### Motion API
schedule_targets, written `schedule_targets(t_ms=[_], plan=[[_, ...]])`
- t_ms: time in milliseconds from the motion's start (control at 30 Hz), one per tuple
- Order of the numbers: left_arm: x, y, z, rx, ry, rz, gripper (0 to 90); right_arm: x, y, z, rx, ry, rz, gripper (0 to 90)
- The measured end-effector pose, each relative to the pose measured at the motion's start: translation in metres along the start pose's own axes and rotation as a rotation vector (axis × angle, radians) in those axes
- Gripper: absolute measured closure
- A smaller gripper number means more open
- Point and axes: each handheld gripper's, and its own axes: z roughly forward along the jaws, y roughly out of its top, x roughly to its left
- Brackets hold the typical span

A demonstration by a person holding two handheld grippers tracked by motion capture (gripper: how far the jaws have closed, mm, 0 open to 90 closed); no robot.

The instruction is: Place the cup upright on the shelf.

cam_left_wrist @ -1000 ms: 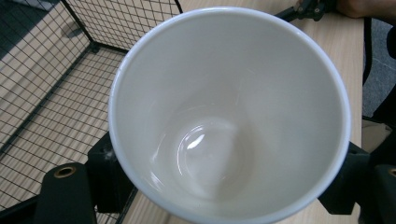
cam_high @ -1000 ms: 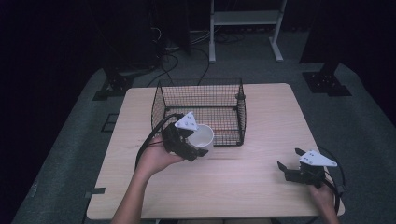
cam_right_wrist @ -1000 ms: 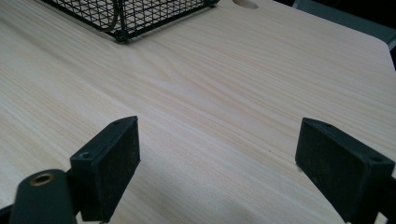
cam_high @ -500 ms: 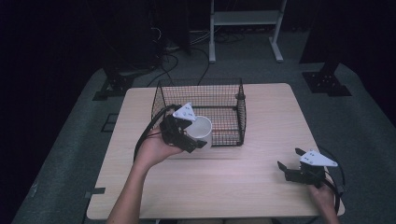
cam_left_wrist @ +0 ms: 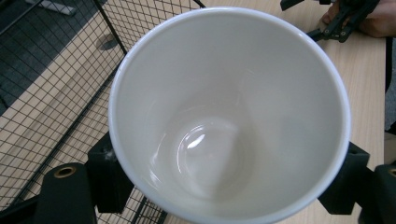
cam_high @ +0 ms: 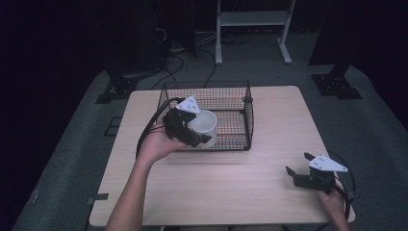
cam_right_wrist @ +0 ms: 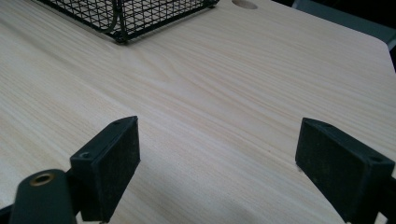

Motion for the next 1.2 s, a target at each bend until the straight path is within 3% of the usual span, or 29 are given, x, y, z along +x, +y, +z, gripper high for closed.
schedule_targets(t_ms=[500,867,1200], plan=[[0.021,0.021,0.005,0.020,0.015,0.001,21.4,0.000,0.000,0.000,-0.002,0.001,-0.002,13.1],[0.042,0.024,0.007,0.046,0.039,-0.030,21.4,0.000,0.000,0.000,0.000,0.003,-0.005,13.1],[0.058,0.023,0.020,0.073,0.058,-0.053,21.5,0.000,0.000,0.000,-0.002,0.004,-0.006,13.1]])
